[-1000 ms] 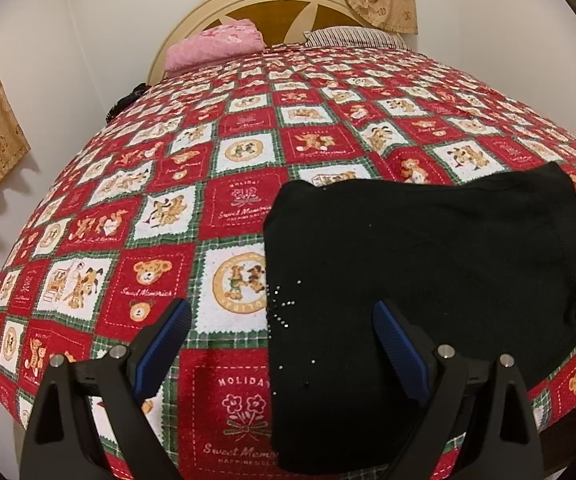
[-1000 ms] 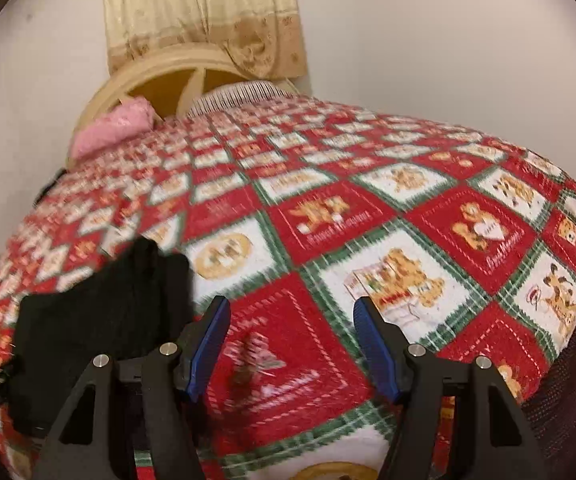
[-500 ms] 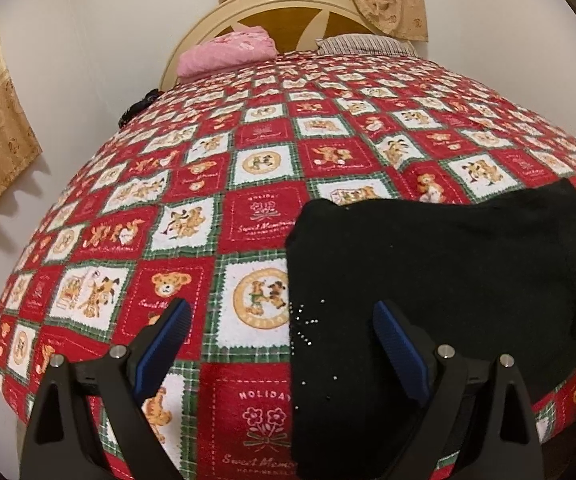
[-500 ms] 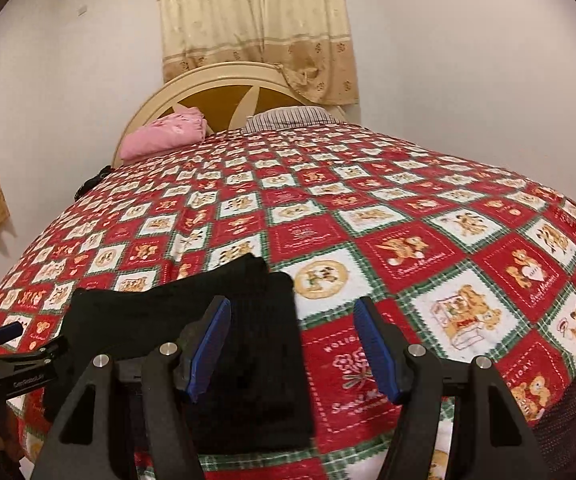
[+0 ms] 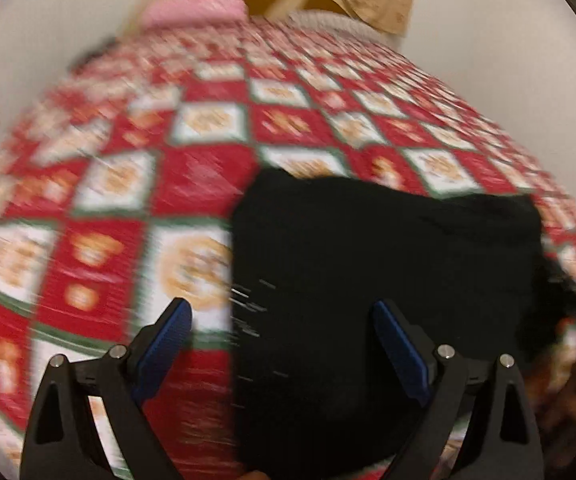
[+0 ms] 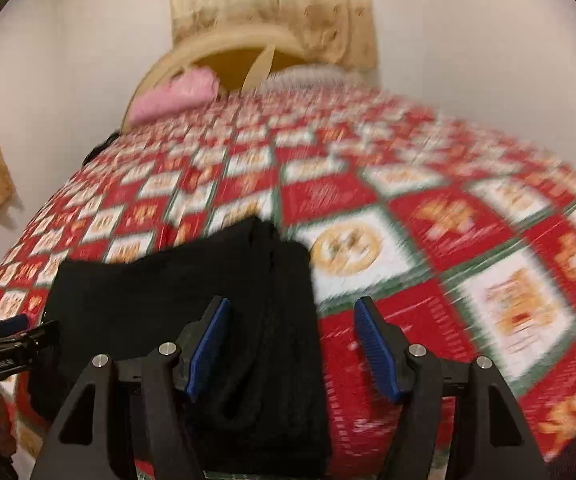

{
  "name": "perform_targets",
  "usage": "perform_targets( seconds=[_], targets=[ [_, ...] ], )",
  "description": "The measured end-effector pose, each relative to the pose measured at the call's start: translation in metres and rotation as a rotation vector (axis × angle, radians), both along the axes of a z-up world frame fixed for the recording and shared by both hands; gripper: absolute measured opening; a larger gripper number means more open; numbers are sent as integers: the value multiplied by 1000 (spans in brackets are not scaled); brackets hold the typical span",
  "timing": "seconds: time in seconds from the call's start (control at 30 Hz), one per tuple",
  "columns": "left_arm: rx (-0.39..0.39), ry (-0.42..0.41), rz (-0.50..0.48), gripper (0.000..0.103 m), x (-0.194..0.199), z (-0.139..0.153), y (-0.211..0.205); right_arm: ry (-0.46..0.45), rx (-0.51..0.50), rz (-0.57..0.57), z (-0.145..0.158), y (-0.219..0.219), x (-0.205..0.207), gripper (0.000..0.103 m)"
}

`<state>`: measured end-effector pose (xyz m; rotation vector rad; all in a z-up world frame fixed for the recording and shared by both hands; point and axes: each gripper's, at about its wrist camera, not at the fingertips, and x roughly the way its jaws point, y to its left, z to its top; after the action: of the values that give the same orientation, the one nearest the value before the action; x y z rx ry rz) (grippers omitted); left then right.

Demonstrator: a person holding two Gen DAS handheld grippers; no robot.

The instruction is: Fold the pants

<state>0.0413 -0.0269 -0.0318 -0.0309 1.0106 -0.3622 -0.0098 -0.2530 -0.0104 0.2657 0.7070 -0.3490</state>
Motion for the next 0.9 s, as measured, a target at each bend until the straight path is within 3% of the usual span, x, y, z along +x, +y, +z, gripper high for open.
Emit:
perform_targets(
  seconds=[0.07,0.17,0.27,0.33,0.37,0.43,0.47,0.5,0.57,0.7,0.9],
  targets=[
    [-68,83,-39,95,1,-10,-3,-18,40,-1,-4,-2,-1,67],
    [-83,60,-62,95,-2,-10,-5,-19,48,26,-5,2,0,68],
    [-166,72,-55,94,1,-9,2,-17,69,80,-7,8,3,75],
    [-250,84,-37,80,3,-9,11,-3,37,94,-8,10,7,75],
    [-254,86,-39,75,3,-9,11,-11,46,92,-9,9,7,75],
    [-227,76,-47,45,3,-9,10,-22,75,91,-12,5,8,75],
    [-223,69,-55,40,3,-9,9,-8,56,105,-13,7,10,71],
    [-234,61,-63,32,3,-8,8,22,2,140,-12,16,12,52],
    [-233,25,-52,26,0,-3,8,34,-3,196,-9,27,13,33],
    [-245,-62,-43,17,-3,14,14,21,-50,227,8,44,13,31],
    [-244,-238,56,15,4,70,68,-142,-84,391,60,99,30,30]
  ],
)
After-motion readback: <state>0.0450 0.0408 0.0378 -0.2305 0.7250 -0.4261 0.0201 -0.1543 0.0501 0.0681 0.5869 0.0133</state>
